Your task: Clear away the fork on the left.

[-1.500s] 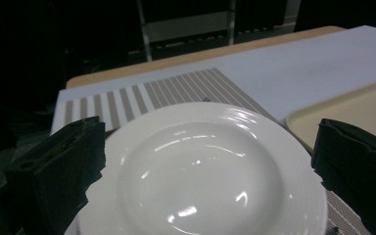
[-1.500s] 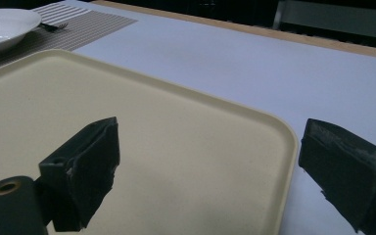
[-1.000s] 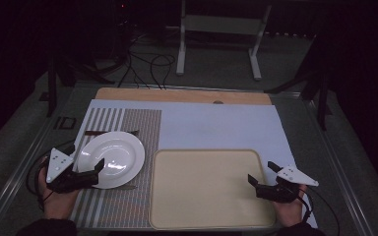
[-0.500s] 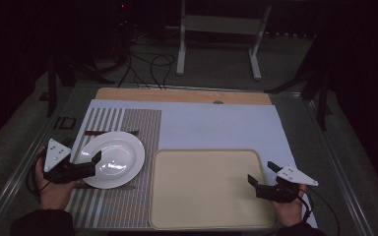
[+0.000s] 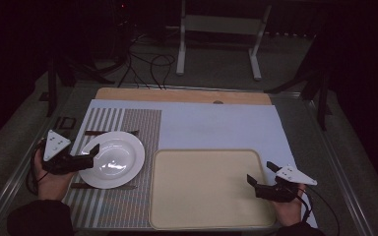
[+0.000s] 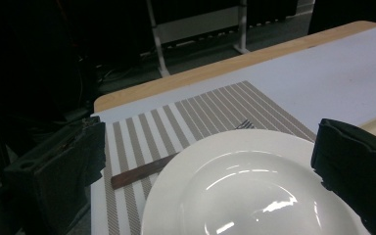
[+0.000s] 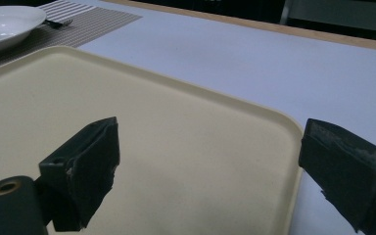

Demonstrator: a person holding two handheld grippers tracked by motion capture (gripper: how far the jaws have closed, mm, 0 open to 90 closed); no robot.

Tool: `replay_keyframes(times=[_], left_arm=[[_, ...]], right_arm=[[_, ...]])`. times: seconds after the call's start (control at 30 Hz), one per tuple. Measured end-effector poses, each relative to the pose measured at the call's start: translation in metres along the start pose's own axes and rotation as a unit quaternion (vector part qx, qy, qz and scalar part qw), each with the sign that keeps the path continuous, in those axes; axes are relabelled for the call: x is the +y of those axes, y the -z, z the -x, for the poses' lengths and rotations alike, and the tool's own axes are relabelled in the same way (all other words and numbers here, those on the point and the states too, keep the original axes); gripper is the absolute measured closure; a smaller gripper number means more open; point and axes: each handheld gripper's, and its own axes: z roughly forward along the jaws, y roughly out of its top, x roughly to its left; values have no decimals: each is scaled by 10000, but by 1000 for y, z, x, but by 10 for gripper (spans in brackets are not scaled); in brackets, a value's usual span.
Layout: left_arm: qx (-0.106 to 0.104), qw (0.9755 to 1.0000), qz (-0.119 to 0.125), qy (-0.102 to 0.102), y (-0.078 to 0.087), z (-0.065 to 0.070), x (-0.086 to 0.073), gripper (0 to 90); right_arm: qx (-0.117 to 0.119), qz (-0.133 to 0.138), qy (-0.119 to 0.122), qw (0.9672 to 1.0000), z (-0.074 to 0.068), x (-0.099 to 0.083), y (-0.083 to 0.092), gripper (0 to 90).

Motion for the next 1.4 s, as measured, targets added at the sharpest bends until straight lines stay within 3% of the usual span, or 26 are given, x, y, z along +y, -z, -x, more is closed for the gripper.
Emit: replay_keyframes(times=[1.4], left_arm=[[-24, 9979, -642, -129, -54, -36, 9, 0]], right_arm=[[52, -61, -15, 10000, 1, -1, -3, 82]])
